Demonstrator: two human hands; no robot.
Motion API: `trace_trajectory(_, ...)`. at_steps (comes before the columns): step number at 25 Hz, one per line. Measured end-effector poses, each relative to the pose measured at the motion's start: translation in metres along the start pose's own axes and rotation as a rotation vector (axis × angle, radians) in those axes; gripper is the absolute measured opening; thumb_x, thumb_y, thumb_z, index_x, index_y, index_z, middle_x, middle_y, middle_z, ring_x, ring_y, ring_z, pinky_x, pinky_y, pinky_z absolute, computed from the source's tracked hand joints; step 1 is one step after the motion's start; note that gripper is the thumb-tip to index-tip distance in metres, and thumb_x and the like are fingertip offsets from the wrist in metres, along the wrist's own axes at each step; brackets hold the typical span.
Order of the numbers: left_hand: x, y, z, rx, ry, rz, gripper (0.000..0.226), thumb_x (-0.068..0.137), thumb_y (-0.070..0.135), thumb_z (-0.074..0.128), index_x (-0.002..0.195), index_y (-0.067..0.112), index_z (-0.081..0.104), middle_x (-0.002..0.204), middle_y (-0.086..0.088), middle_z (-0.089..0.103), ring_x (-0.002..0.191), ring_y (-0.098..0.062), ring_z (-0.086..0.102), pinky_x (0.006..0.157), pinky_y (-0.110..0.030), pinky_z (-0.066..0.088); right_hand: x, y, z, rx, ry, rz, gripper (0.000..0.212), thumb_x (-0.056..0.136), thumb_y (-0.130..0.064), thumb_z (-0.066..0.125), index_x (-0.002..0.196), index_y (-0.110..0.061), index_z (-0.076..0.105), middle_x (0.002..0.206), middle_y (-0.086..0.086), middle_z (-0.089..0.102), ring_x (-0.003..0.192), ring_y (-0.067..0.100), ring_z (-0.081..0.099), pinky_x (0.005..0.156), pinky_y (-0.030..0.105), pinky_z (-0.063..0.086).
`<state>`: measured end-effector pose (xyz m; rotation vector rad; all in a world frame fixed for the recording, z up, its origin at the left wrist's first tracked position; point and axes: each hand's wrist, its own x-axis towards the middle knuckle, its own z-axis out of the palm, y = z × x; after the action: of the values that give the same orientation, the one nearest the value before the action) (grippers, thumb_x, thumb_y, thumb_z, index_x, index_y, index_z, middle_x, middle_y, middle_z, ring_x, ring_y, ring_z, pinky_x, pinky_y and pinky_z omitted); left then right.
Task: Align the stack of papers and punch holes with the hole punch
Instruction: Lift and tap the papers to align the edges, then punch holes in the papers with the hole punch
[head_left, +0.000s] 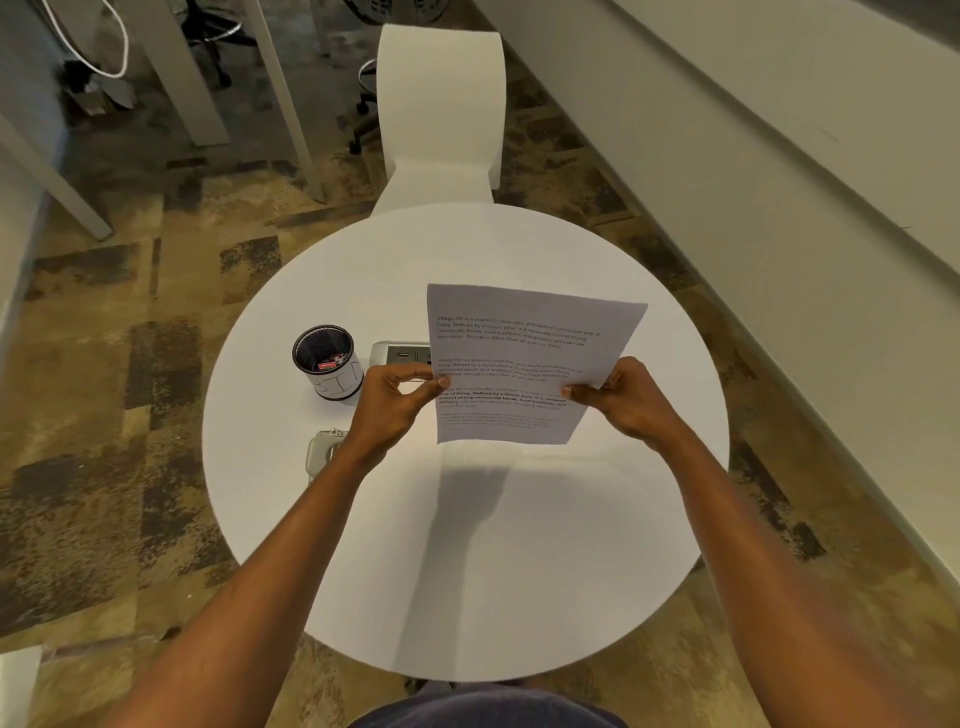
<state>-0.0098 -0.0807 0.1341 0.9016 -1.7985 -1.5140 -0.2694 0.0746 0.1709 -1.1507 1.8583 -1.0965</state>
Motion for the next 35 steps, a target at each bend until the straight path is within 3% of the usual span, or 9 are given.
trace_trajectory(5, -0.009, -0.019, 0.002, 0.112, 0.022, -0.07, 0.014, 0.081, 0.028, 0.075, 0.095, 0.026, 0.076, 0.1, 0.014, 0.075, 0.102, -0.003, 0.065, 0.093, -0.018, 0.042, -0.009, 0.034, 0.012, -0.029, -0.092, 0.114, 0.036, 0.082, -0.01, 0.074, 0.117, -0.009, 0.068, 0.117, 0.007, 0.07, 0.102, 0.025, 0.067, 0.089, 0.041, 0.056)
trace_trajectory(10, -0.007, -0.021, 0.007, 0.113, 0.041, -0.068, 0.01, 0.084, 0.022, 0.072, 0.093, 0.021, 0.077, 0.094, 0.008, 0.076, 0.091, 0.001, 0.067, 0.082, -0.009, 0.045, -0.009, 0.052, 0.026, -0.064, 0.03, 0.153, 0.028, 0.086, -0.012, 0.071, 0.112, -0.003, 0.07, 0.112, 0.013, 0.071, 0.099, 0.033, 0.067, 0.087, 0.051, 0.054)
trace_trajectory(13, -0.004, -0.019, 0.007, 0.121, 0.033, -0.039, 0.016, 0.084, 0.021, 0.072, 0.098, 0.015, 0.077, 0.099, 0.003, 0.076, 0.094, -0.005, 0.069, 0.085, -0.017, 0.049, -0.007, 0.056, 0.017, -0.019, -0.003, 0.164, 0.03, 0.084, -0.013, 0.072, 0.114, -0.012, 0.069, 0.114, 0.006, 0.07, 0.099, 0.026, 0.067, 0.086, 0.04, 0.057)
trace_trajectory(16, -0.01, -0.022, 0.008, 0.166, 0.01, -0.061, 0.02, 0.08, 0.022, 0.075, 0.099, 0.014, 0.075, 0.101, 0.005, 0.075, 0.095, 0.004, 0.065, 0.083, -0.004, 0.042, -0.012, 0.06, 0.017, 0.013, -0.13, 0.158, 0.033, 0.084, -0.017, 0.073, 0.116, -0.022, 0.068, 0.116, -0.006, 0.069, 0.103, 0.011, 0.064, 0.085, 0.019, 0.052)
trace_trajectory(20, -0.023, -0.029, -0.001, 0.247, 0.075, -0.096, 0.021, 0.082, 0.023, 0.074, 0.099, 0.012, 0.074, 0.101, 0.003, 0.073, 0.097, -0.005, 0.065, 0.084, -0.018, 0.047, -0.011, 0.063, 0.022, 0.082, -0.018, 0.165, 0.017, 0.088, -0.021, 0.068, 0.103, -0.015, 0.075, 0.107, -0.001, 0.074, 0.096, 0.014, 0.071, 0.084, 0.03, 0.058)
trace_trajectory(23, -0.035, -0.039, -0.026, 0.236, 0.277, -0.148, 0.012, 0.087, 0.018, 0.069, 0.092, 0.008, 0.074, 0.092, -0.006, 0.073, 0.086, -0.02, 0.069, 0.074, -0.029, 0.051, -0.011, 0.06, 0.014, 0.143, 0.064, 0.157, 0.015, 0.088, -0.024, 0.068, 0.095, -0.014, 0.077, 0.096, -0.001, 0.077, 0.086, 0.015, 0.074, 0.074, 0.029, 0.06)
trace_trajectory(27, -0.053, -0.057, -0.068, 0.353, 0.542, -0.255, 0.015, 0.09, 0.012, 0.062, 0.097, 0.004, 0.07, 0.096, -0.013, 0.071, 0.08, -0.015, 0.066, 0.077, -0.032, 0.048, -0.015, 0.06, 0.006, 0.217, 0.169, 0.179, 0.01, 0.088, -0.02, 0.069, 0.093, -0.016, 0.076, 0.087, -0.002, 0.078, 0.075, 0.017, 0.075, 0.063, 0.029, 0.061)
trace_trajectory(31, -0.057, -0.079, -0.087, 0.431, 0.605, -0.493, 0.025, 0.09, 0.02, 0.06, 0.105, 0.001, 0.067, 0.106, -0.018, 0.069, 0.098, -0.032, 0.062, 0.082, -0.038, 0.047, -0.026, 0.069, 0.021, 0.281, 0.173, 0.265, 0.007, 0.087, -0.015, 0.07, 0.089, -0.018, 0.075, 0.082, -0.004, 0.078, 0.071, 0.017, 0.075, 0.057, 0.024, 0.058)
trace_trajectory(35, -0.056, -0.088, -0.087, 0.382, 0.54, -0.553, 0.036, 0.089, 0.034, 0.062, 0.094, 0.0, 0.071, 0.094, -0.016, 0.072, 0.089, -0.03, 0.063, 0.076, -0.035, 0.047, -0.041, 0.083, 0.04, 0.356, 0.156, 0.335, 0.012, 0.086, -0.01, 0.069, 0.091, -0.02, 0.075, 0.086, -0.001, 0.078, 0.077, 0.019, 0.075, 0.061, 0.026, 0.059)
